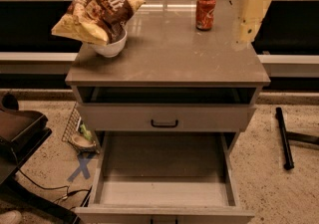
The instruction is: Pick brown chip bag from white bowl and place on counter
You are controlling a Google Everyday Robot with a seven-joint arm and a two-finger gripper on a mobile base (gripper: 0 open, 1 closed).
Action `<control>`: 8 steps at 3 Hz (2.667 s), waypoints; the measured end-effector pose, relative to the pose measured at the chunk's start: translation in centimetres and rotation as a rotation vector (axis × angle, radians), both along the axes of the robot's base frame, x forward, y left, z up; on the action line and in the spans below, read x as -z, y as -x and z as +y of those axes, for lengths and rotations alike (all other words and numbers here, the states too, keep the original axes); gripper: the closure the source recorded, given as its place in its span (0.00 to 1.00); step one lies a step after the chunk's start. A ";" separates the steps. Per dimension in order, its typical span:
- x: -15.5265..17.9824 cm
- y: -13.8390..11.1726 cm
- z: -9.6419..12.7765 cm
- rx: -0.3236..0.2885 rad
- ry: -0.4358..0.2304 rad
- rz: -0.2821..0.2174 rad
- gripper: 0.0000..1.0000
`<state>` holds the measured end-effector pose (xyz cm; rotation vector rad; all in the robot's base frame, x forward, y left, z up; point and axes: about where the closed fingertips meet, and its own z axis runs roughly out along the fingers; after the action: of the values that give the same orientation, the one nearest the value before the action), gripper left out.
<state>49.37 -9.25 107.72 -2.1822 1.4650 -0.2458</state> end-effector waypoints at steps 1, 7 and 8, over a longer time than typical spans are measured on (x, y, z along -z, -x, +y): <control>0.0 0.0 0.0 0.002 -0.001 -0.001 0.00; 7.1 -19.4 15.1 -0.368 0.209 -0.093 0.00; 9.1 -22.6 19.4 -0.498 0.256 -0.097 0.00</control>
Offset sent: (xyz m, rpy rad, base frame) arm 0.1180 0.0658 -0.0165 -0.1951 -0.0574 0.1832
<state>71.93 10.10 98.66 -2.6140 0.8339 -0.3718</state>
